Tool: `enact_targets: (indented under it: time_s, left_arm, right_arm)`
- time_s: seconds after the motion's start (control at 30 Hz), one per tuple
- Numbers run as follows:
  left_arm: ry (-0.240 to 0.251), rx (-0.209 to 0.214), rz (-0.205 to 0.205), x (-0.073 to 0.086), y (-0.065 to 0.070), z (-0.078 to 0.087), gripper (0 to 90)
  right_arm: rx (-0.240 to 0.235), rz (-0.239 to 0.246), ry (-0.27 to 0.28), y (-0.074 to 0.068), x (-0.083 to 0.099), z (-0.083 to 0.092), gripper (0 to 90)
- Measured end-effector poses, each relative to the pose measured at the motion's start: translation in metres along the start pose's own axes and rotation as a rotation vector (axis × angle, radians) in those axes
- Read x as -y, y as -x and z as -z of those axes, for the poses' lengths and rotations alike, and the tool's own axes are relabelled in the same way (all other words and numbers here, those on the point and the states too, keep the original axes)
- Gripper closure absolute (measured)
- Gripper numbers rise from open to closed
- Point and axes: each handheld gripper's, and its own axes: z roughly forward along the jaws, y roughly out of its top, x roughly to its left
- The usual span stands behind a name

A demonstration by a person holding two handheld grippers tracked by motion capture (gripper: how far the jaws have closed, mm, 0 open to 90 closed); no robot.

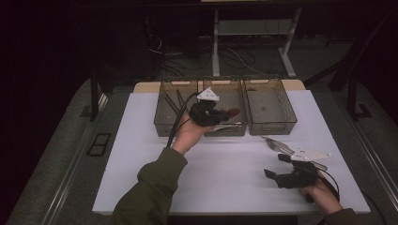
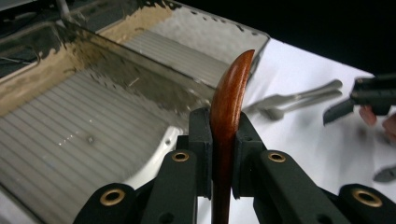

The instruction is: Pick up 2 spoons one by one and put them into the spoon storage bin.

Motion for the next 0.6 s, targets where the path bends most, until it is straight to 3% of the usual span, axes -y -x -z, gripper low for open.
enact_targets:
  time_s: [0.3, 0.6]
  left_arm:
    - [0.016, -0.022, -0.001, -0.023, -0.014, -0.018, 80.0]
    - [0.025, -0.064, 0.039, -0.039, -0.034, -0.042, 79.9]
  right_arm:
    - [-0.003, -0.004, 0.008, 0.001, 0.0, 0.001, 14.0]
    - [-0.006, -0.005, 0.012, 0.0, 0.0, 0.002, 14.0]
